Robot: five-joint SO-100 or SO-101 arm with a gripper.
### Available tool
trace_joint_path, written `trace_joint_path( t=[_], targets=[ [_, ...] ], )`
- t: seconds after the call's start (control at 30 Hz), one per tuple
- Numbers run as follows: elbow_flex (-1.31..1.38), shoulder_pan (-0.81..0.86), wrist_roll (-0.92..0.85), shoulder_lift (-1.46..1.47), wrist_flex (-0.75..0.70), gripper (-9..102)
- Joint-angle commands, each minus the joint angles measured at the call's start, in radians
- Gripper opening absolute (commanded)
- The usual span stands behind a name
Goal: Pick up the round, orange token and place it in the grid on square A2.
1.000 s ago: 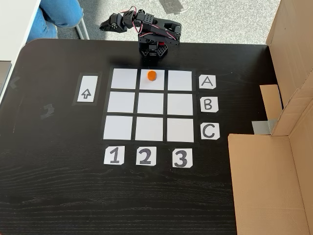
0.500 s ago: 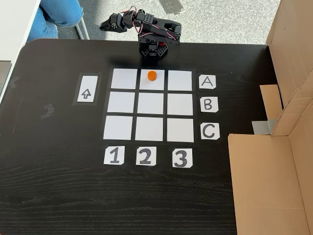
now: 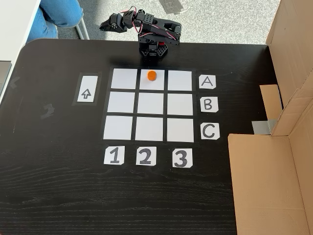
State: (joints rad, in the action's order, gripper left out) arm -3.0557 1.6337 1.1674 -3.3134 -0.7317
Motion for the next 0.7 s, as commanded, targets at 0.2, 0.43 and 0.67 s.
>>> trace_joint_path(
  t=[0.2, 0.43, 0.67],
  targets=[
    [0.009, 0.049, 0.236, -0.012, 0.005, 0],
    [0.009, 0.043, 0.233, -0.012, 0.005, 0],
    [0.009, 0.043, 0.233, -0.012, 0.006, 0]
  ],
)
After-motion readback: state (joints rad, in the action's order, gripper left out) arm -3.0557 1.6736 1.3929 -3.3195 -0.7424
